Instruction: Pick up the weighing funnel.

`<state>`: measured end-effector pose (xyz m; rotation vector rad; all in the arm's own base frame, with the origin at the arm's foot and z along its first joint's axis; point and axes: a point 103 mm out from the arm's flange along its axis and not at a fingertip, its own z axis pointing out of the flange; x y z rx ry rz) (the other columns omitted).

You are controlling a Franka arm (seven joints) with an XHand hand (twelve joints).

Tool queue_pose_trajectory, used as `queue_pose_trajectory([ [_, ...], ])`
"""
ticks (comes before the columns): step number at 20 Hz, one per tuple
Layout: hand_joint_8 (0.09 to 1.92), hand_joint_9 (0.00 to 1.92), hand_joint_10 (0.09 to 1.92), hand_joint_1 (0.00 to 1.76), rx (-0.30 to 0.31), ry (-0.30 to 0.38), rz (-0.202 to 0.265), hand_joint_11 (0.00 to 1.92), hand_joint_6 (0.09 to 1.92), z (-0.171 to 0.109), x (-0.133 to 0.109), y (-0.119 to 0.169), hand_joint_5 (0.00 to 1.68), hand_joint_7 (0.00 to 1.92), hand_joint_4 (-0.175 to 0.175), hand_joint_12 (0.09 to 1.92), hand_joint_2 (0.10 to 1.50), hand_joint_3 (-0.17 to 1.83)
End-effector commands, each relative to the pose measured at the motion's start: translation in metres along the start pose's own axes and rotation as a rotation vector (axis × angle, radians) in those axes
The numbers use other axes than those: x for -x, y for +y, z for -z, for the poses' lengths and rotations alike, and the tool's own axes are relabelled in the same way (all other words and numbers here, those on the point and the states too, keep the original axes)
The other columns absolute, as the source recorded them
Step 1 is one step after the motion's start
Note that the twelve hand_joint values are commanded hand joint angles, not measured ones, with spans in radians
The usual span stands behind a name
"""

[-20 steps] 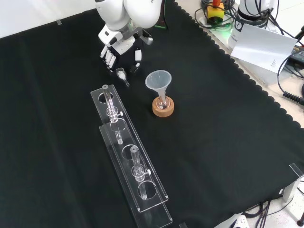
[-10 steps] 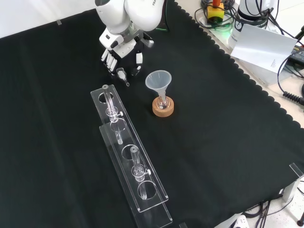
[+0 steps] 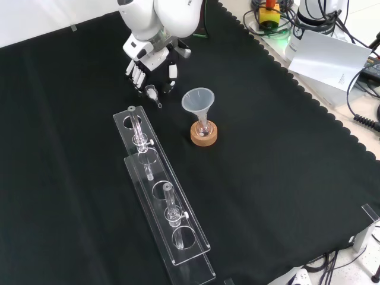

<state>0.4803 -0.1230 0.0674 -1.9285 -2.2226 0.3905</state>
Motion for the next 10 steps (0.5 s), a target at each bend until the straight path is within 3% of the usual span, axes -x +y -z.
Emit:
queue_pose_trajectory([
  [1,0.69,0.76,0.5,0.98,-0.007,-0.003,-0.005,0.45,0.71,0.0001,-0.0003,0.0002,0.59,0.65,0.011,1.28,0.6,0.66],
  [10,0.7,0.76,0.51,0.98,-0.002,0.006,-0.001,0.45,0.72,-0.0001,0.0011,0.0005,0.62,0.65,0.018,1.28,0.61,0.66],
])
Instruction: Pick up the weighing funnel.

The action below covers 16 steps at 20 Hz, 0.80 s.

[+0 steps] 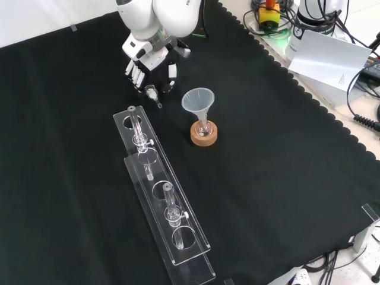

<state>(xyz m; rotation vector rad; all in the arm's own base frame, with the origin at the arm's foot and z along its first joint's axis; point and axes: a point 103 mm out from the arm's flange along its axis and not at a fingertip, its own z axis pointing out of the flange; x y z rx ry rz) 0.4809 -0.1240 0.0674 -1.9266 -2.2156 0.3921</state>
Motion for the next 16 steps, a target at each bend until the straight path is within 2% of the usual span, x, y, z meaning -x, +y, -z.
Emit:
queue_pose_trajectory([
  [1,0.7,0.76,0.51,0.98,0.003,0.0,-0.002,0.45,0.72,-0.0003,0.0001,0.0002,0.62,0.65,0.018,1.28,0.61,0.66],
  [13,0.7,0.77,0.51,0.97,-0.006,-0.008,0.005,0.45,0.73,-0.0019,-0.0023,0.0019,0.63,0.66,0.024,1.28,0.61,0.66],
  [15,0.7,0.77,0.51,0.97,-0.01,-0.019,0.003,0.45,0.73,-0.0028,-0.0066,0.0028,0.63,0.66,0.024,1.28,0.61,0.66],
  [16,0.7,0.77,0.51,0.97,-0.011,-0.013,-0.015,0.45,0.73,-0.003,-0.0024,0.0021,0.63,0.66,0.024,1.28,0.61,0.66],
])
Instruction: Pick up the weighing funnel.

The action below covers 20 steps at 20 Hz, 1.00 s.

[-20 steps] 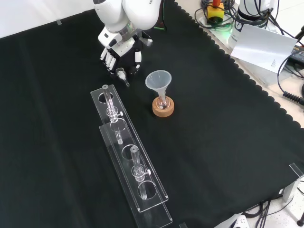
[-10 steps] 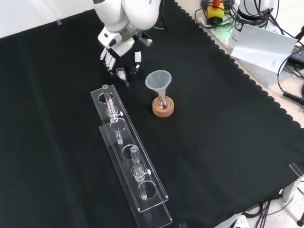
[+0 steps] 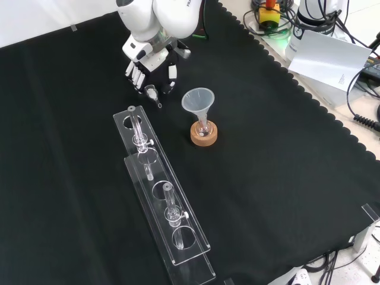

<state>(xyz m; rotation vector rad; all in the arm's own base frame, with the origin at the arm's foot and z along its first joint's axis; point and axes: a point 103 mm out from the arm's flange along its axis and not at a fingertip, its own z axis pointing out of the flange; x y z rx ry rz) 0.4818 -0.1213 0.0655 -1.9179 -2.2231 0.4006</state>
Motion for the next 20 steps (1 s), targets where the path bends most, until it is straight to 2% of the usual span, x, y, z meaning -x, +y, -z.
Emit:
queue_pose_trajectory([
  [1,0.7,0.77,0.51,0.97,-0.007,-0.004,-0.023,0.45,0.73,-0.002,0.001,0.0,0.63,0.66,0.024,1.28,0.61,0.66],
  [9,0.7,0.78,0.51,0.97,-0.007,-0.009,-0.001,0.46,0.74,-0.003,0.001,0.001,0.65,0.67,0.028,1.28,0.61,0.66],
  [15,0.7,0.8,0.51,0.98,-0.006,0.002,-0.006,0.46,0.75,-0.004,0.0,0.002,0.68,0.69,0.042,1.28,0.62,0.67],
  [20,0.7,0.81,0.51,0.98,-0.018,-0.028,-0.016,0.46,0.76,-0.004,-0.011,0.008,0.69,0.7,0.047,1.28,0.62,0.67],
])
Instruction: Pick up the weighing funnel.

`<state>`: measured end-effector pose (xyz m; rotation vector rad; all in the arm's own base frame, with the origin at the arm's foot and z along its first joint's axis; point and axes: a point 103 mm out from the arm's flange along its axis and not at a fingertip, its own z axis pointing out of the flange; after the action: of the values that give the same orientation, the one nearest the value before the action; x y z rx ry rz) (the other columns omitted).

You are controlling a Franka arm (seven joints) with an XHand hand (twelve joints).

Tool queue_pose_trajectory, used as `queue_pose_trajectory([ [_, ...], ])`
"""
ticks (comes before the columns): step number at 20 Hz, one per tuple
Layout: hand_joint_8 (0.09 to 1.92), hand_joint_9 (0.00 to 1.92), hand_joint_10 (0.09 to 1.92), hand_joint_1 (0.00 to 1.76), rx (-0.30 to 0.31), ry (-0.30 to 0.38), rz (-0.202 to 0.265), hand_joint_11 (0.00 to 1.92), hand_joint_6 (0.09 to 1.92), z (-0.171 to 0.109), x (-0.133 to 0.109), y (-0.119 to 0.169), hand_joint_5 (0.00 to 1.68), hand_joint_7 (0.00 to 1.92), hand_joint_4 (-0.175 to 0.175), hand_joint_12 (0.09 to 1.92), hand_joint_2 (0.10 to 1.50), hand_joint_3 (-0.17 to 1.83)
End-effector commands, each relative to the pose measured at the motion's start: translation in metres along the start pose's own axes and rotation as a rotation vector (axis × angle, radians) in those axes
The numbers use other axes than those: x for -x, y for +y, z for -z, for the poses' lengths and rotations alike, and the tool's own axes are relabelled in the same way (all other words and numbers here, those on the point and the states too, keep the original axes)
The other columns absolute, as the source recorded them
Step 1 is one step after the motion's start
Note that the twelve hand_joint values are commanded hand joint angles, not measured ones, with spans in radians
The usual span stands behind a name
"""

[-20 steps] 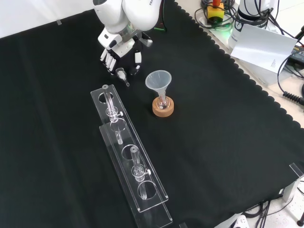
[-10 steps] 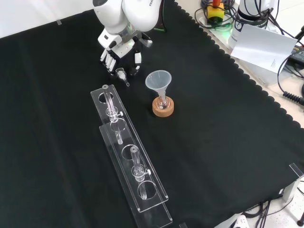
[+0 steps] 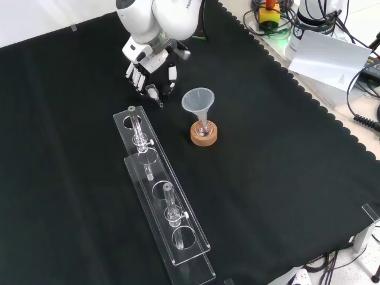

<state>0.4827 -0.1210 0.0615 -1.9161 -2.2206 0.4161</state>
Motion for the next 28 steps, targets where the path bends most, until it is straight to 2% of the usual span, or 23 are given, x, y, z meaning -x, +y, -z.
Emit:
queue_pose_trajectory([
  [1,0.7,0.81,0.51,0.98,-0.009,-0.024,-0.015,0.47,0.76,-0.001,-0.012,0.007,0.7,0.7,0.051,1.28,0.62,0.67],
  [6,0.7,0.82,0.51,1.01,-0.009,-0.034,-0.021,0.48,0.76,-0.002,-0.014,0.008,0.73,0.72,0.061,1.28,0.63,0.67],
  [9,0.69,0.82,0.51,1.02,-0.009,-0.025,-0.022,0.49,0.76,-0.002,-0.005,0.006,0.73,0.72,0.061,1.27,0.63,0.67],
  [16,0.68,0.82,0.5,1.02,-0.009,-0.01,-0.018,0.49,0.75,-0.002,-0.001,0.005,0.69,0.7,0.046,1.27,0.63,0.67],
  [22,0.68,0.8,0.49,1.02,-0.018,-0.031,-0.03,0.47,0.74,-0.001,-0.001,0.0,0.63,0.68,0.03,1.26,0.62,0.67],
  [28,0.7,0.8,0.5,1.02,-0.018,-0.046,-0.043,0.47,0.77,-0.002,0.0,-0.001,0.64,0.68,0.037,1.28,0.62,0.68],
])
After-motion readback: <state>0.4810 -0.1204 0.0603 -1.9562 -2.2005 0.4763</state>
